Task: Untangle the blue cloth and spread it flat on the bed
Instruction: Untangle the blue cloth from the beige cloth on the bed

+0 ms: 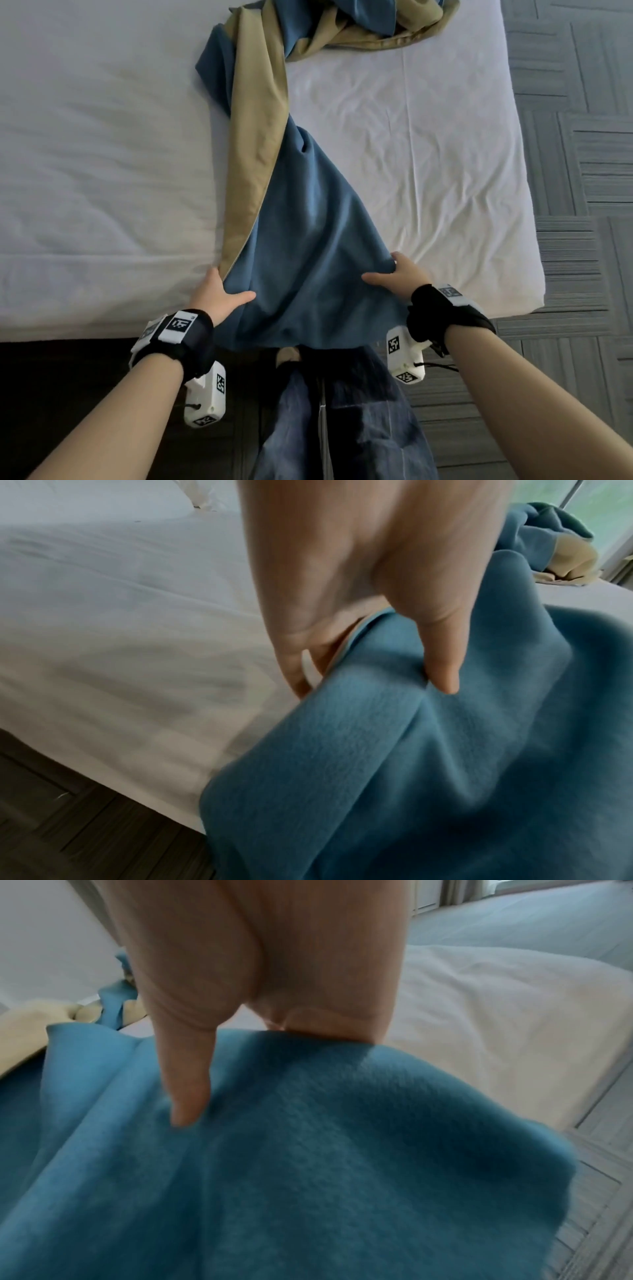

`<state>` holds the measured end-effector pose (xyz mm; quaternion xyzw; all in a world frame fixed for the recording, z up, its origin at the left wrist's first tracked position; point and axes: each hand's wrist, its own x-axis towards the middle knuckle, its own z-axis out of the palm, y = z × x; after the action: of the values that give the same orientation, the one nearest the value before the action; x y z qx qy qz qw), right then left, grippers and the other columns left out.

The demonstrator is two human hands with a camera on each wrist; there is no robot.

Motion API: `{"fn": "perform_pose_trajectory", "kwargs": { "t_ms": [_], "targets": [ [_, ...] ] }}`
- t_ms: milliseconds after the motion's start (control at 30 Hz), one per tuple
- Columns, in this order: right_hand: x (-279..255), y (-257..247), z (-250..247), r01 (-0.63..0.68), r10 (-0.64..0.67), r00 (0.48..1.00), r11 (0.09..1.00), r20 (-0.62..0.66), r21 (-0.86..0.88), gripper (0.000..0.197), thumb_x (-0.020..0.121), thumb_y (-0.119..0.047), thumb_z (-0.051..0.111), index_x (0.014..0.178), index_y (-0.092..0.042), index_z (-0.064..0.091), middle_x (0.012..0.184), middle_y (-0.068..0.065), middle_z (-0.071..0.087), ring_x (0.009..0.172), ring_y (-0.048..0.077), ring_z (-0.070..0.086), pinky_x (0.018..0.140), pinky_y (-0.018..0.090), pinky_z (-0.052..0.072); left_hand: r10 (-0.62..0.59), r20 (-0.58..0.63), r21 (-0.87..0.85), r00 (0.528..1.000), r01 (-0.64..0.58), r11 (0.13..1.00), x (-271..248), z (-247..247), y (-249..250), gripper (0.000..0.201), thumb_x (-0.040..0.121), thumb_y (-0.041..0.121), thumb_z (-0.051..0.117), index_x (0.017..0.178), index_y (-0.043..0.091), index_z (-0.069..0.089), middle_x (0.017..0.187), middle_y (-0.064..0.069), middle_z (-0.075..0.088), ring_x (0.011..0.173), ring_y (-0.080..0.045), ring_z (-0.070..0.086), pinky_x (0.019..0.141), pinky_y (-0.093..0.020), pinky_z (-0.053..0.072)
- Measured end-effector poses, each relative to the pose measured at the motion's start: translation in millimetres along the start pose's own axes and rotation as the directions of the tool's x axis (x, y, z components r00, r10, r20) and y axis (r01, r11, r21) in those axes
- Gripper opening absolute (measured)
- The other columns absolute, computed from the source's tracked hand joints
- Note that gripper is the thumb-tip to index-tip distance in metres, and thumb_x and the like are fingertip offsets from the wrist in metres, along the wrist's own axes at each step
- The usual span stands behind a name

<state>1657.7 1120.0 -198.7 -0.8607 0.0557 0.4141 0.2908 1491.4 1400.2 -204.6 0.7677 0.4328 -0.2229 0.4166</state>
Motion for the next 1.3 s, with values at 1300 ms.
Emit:
{"fn": "perform_pose_trajectory", "kwargs": {
  "t_ms": [1300],
  "targets": [
    [28.2,-81.1,9.0,0.094,-0.109,0.976,0.992,0.186,0.087,0.052,0.082,0.008,0.028,0.116,-0.013,0.061,0.095,0.014,0.063,0.087,0.026,0.057,0.083,0.04,0.051,0.324,-0.311,0.265,0.893,-0.246,0.932,8.2,-1.8,60.4,0.047,0.082,0.01,0.063,0.127,0.013,0.051,0.134,-0.008,0.043,0.123,-0.03,0.043,0.098,-0.045,0.042]
  ]
}}
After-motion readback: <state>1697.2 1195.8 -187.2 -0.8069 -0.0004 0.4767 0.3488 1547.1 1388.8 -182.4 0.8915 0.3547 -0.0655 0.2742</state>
